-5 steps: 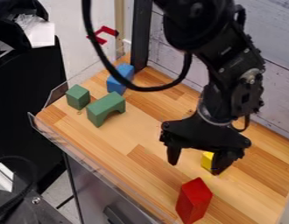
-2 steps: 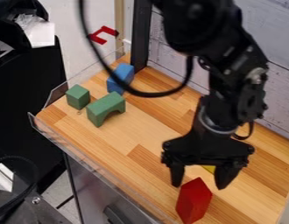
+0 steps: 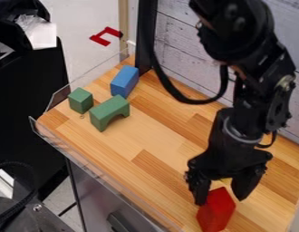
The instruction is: Take the red block to put it on top of the yellow cube
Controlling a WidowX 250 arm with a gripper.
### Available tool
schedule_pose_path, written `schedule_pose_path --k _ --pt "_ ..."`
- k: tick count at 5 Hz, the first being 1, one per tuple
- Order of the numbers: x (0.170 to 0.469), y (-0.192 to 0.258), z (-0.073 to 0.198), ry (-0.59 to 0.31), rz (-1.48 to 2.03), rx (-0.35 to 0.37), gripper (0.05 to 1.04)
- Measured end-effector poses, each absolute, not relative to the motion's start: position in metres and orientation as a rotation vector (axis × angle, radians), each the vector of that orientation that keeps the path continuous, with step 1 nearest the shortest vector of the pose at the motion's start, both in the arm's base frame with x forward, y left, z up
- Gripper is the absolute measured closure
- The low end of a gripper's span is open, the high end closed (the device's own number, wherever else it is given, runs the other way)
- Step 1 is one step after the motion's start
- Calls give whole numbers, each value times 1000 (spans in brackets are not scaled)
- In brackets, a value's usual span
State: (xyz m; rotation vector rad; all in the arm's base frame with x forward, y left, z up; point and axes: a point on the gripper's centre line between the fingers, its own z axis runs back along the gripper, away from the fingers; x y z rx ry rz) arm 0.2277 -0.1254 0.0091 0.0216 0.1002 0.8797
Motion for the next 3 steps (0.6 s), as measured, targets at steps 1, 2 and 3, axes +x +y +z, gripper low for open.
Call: schedule_pose_path --k 1,2,3 --pt "226 -127 7 128 918 -5 84" --pt "221 -121 2 168 948 -38 86" --pt "220 -121 -1 175 948 -61 139"
